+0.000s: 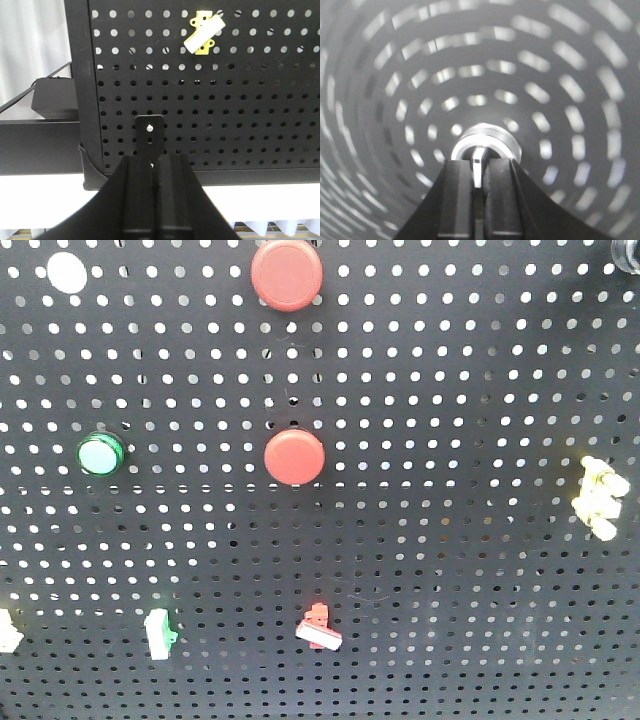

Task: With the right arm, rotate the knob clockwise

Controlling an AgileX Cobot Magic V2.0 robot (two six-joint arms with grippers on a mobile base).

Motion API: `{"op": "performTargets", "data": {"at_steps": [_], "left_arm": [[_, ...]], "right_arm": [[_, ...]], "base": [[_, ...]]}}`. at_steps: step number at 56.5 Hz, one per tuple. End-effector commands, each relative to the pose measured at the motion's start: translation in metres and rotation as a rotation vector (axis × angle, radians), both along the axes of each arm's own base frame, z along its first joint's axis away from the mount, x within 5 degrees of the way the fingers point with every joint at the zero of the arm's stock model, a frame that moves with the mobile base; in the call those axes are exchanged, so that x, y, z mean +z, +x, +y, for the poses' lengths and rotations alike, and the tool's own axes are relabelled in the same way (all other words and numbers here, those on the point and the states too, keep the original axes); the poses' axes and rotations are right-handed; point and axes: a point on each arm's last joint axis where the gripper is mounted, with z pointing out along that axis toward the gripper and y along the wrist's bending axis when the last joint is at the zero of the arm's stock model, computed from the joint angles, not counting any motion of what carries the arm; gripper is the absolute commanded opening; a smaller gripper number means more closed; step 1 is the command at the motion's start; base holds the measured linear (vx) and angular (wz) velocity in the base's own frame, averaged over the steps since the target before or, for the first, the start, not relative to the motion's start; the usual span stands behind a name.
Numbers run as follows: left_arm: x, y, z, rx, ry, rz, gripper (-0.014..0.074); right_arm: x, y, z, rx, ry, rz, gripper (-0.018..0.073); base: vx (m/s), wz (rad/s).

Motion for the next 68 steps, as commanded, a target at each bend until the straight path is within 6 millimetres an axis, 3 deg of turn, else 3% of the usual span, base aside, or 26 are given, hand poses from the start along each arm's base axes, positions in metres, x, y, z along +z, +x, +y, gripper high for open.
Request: {"op": "performTargets", "data": {"at_steps": [1,14,27,34,46,55,61,68], "left_arm": [[0.005,0.000,0.000,0.000,-0.011,-0.084,-0.0006],[0.005,0.000,0.000,0.000,-0.011,-0.084,-0.0006],[0.005,0.000,0.000,0.000,-0.011,-0.084,-0.0006],[0.005,0.000,0.000,0.000,-0.011,-0.084,-0.0006],[0.005,0.000,0.000,0.000,-0.011,-0.084,-0.0006],[0.005,0.000,0.000,0.000,-0.011,-0.084,-0.0006],[0.005,0.000,0.000,0.000,-0.011,-0.084,-0.0006],[0.005,0.000,0.000,0.000,-0.011,-0.084,-0.0006]], "right_arm": [[0.003,0.012,0.007,0.061,0.321,0.052,-0.0009],[0.012,0.011,0.007,0.118,0.620,0.063,-0.0009],[0.011,0.008,0.007,0.122,0.629,0.079,-0.0009],[0.010,-0.004,0.006,0.120,0.571,0.117,-0.0009],[0.004,-0.040,-0.010,0.022,0.336,0.116,-0.0009],[-0.006,-0.086,-0.029,-0.044,0.266,0.009,-0.0009],[-0.025,-0.117,-0.042,-0.106,0.151,-0.060,-0.0009],[-0.059,-0.149,-0.058,-0.210,-0.106,-0.147,-0.0009]], "base": [[0.00,0.00],[0.00,0.00],[0.00,0.00],[0.00,0.00],[0.00,0.00],[0.00,0.00],[0.00,0.00],[0.00,0.00]]}}
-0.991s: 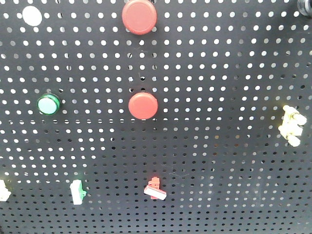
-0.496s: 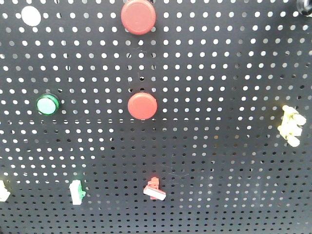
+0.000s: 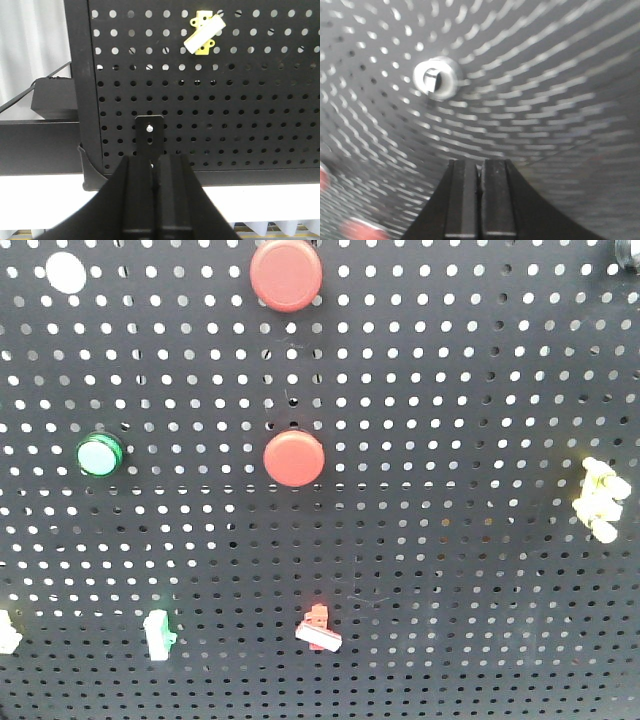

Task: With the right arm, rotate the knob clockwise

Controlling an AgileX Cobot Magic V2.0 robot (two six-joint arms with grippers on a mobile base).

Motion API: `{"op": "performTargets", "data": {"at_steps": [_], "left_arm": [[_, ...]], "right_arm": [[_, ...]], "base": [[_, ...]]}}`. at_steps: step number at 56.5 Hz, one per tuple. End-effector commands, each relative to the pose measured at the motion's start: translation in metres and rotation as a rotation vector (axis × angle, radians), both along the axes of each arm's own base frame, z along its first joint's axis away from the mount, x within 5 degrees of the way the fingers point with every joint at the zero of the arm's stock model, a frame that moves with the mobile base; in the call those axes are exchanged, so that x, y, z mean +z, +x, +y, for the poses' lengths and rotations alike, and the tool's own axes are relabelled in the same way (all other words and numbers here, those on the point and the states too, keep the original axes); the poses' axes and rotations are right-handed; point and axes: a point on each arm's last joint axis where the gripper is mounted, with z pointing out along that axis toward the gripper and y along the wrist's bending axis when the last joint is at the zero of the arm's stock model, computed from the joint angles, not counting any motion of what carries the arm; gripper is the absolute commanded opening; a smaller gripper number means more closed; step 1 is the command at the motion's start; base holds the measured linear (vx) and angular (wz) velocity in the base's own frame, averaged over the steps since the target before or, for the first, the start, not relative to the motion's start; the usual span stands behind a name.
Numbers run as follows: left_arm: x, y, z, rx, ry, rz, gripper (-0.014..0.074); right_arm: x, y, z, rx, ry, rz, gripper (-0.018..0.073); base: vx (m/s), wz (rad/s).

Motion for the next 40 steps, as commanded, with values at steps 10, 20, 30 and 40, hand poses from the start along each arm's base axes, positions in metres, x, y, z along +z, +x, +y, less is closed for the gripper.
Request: {"op": "performTargets", "data": {"at_steps": [10,20,30,40], "left_arm": [[0.005,0.000,0.000,0.000,-0.011,-0.084,-0.0006],[0.005,0.000,0.000,0.000,-0.011,-0.084,-0.0006],[0.005,0.000,0.000,0.000,-0.011,-0.084,-0.0006],[0.005,0.000,0.000,0.000,-0.011,-0.084,-0.0006]], "right_arm": [[-0.065,-0.029,-0.015,-0.162,-0.520,-0.207,-0.0009],[-0.100,-0.011,0.005,-0.046,-0.538,-0.390,-0.0008],[-0.122,-0.001,0.020,0.054,-0.528,-0.512,-0.0008],[-0.143,0.005,0.024,0.090,-0.530,-0.495,-0.0008]], "base": [[0.00,0.00],[0.00,0.00],[0.00,0.00],[0.00,0.00]]}}
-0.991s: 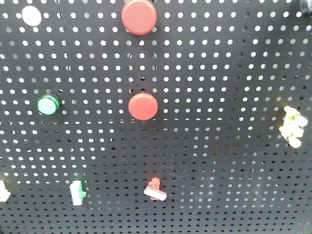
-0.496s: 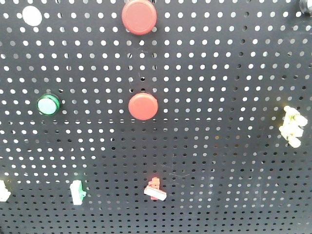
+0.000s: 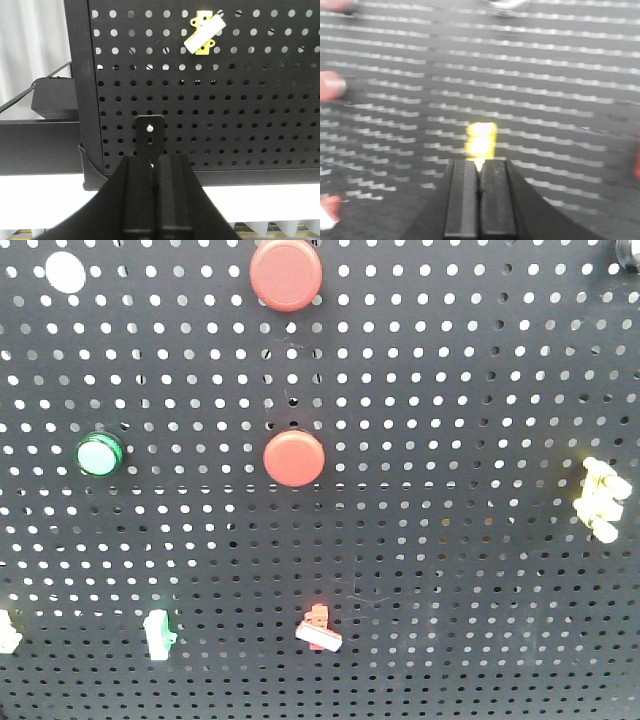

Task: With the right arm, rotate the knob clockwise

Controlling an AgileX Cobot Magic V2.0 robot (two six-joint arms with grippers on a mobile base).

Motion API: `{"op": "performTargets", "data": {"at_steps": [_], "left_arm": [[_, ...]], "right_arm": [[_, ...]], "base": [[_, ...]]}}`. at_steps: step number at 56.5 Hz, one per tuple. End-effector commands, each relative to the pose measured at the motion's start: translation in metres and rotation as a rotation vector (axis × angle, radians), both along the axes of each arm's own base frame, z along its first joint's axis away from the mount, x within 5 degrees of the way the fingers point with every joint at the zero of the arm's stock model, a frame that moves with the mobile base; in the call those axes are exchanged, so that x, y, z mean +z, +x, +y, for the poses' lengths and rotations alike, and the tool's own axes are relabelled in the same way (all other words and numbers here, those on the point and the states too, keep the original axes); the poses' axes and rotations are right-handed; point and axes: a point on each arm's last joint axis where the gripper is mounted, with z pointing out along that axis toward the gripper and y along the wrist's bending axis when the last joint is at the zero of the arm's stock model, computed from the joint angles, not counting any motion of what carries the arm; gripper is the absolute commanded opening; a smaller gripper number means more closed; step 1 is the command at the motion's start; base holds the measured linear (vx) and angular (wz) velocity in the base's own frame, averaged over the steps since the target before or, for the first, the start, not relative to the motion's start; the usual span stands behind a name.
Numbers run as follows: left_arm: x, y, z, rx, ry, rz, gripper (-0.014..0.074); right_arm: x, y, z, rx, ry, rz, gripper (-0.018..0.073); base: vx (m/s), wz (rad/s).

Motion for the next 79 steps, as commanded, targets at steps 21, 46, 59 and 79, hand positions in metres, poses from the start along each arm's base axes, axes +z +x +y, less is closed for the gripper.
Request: {"op": "performTargets", "data": {"at_steps": [21,46,59,79], "left_arm": [[0.005,0.000,0.000,0.000,-0.011,-0.084,-0.0006],[0.005,0.000,0.000,0.000,-0.011,-0.084,-0.0006],[0.005,0.000,0.000,0.000,-0.011,-0.084,-0.0006],[0.005,0.000,0.000,0.000,-0.011,-0.084,-0.0006]], "right_arm": [[-0.022,0.008,-0.001,0.005,0.089,0.111,-0.0008],[-0.116,0.000,-0.019,-0.191,0.213,0.310,-0.0008],[-0.127,-0.006,-0.026,-0.310,0.169,0.335,-0.0008],[-0.128,-0.006,-0.026,-0.316,0.147,0.336,-0.0008]], "base": [[0.00,0.00],[0.00,0.00],[0.00,0.00],[0.00,0.00]]}}
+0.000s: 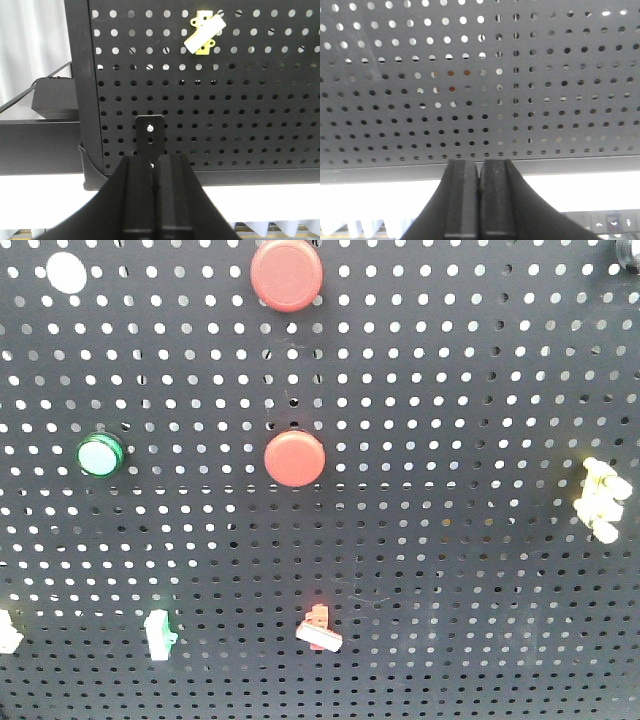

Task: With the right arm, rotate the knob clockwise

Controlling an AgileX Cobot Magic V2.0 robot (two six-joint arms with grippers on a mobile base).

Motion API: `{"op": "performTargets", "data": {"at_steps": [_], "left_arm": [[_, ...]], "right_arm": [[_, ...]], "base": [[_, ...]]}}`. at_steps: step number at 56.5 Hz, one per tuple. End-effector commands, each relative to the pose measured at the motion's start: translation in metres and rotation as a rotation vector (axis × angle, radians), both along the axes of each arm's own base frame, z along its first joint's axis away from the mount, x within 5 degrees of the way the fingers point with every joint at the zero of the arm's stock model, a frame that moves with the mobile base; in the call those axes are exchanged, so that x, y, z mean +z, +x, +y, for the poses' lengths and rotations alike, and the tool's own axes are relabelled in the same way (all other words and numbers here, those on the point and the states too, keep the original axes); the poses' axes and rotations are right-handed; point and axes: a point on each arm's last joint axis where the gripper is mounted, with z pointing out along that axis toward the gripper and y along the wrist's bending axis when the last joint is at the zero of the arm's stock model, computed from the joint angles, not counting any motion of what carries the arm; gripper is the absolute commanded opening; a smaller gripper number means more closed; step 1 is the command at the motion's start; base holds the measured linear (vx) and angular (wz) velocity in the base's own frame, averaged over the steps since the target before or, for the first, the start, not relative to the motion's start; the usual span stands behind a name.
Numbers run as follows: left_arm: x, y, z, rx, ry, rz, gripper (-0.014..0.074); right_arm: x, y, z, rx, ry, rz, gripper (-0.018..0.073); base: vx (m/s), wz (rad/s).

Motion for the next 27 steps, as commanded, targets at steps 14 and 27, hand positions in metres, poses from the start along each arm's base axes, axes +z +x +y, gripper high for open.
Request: {"op": "performTargets", "data": {"at_steps": [14,27], "left_arm": [[0.0044,-0.0005,0.0002,0.000,-0.011,-0.083,-0.0006],[0.0044,-0.0005,0.0002,0.000,-0.011,-0.083,-0.0006]], "right_arm": [[0.0062,-0.0008,0.0001,-0.001,-0.021,-0.089,-0.0008],[0.0062,-0.0008,0.0001,-0.001,-0.021,-0.089,-0.0008]], "base": [[0.00,0.00],[0.00,0.00]]}}
